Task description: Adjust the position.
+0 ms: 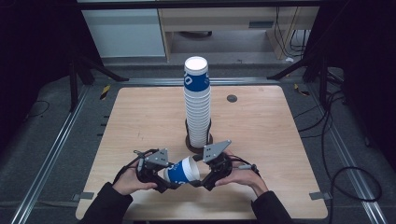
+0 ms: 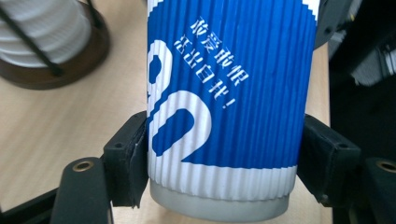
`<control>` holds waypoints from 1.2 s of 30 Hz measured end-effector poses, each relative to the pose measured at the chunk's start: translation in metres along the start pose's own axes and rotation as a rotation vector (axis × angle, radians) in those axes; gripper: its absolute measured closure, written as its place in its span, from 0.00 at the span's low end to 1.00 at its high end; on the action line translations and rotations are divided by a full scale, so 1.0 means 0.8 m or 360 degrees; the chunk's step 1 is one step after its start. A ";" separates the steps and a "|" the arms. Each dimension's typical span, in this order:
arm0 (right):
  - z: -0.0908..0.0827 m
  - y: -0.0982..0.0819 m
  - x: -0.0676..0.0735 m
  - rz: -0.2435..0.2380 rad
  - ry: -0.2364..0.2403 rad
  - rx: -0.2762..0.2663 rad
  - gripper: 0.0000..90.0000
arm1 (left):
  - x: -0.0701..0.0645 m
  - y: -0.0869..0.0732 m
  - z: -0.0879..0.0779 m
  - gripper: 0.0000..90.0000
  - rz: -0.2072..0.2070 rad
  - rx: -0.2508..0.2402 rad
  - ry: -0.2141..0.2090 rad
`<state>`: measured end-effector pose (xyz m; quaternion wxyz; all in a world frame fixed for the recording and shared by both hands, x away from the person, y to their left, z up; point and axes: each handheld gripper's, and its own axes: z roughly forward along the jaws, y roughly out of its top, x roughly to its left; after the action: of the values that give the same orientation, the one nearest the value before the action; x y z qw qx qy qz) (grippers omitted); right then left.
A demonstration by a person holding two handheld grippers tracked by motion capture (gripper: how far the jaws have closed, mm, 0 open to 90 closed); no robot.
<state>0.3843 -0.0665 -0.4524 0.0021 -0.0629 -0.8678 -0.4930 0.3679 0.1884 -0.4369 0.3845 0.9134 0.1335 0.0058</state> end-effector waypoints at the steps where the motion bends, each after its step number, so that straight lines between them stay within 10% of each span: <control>1: -0.004 0.001 -0.001 0.0013 -0.0010 -0.0029 0.10 | 0.002 -0.001 -0.003 0.30 -0.0020 -0.0032 0.0015; 13: -0.027 0.006 -0.011 0.0147 -0.0082 -0.0257 0.11 | 0.008 -0.004 -0.019 0.30 -0.0118 -0.0402 0.0105; 36: -0.019 0.008 -0.008 0.0252 0.0085 -0.0332 0.15 | -0.012 0.008 0.006 0.30 -0.0020 -0.0381 0.0029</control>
<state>0.3905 -0.0769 -0.4397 0.0575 -0.1181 -0.8037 -0.5804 0.3606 0.1784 -0.4349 0.4896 0.8600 0.1411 0.0275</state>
